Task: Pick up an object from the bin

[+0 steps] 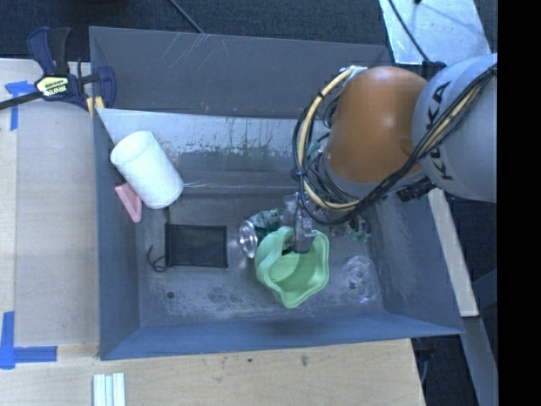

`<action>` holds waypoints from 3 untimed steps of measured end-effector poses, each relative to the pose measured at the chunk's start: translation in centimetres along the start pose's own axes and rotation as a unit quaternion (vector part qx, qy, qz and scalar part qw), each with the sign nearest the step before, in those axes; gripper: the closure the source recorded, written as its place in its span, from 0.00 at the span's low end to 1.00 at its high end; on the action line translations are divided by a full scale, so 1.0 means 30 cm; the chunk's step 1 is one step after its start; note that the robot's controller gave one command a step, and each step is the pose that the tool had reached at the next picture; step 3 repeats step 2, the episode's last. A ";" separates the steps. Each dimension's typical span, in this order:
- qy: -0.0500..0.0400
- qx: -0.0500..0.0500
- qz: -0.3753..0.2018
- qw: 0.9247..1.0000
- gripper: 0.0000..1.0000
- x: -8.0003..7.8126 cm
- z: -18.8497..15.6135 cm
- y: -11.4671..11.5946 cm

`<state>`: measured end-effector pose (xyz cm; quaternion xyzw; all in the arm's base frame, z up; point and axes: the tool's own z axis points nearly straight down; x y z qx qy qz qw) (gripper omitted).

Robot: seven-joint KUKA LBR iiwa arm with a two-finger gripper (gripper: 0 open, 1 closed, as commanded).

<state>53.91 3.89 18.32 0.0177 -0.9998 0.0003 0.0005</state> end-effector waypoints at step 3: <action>0.006 0.000 -0.004 1.000 1.00 0.027 -0.002 -0.062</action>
Offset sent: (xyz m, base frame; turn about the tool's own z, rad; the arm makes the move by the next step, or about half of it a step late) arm -0.0103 0.0248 0.1156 0.0134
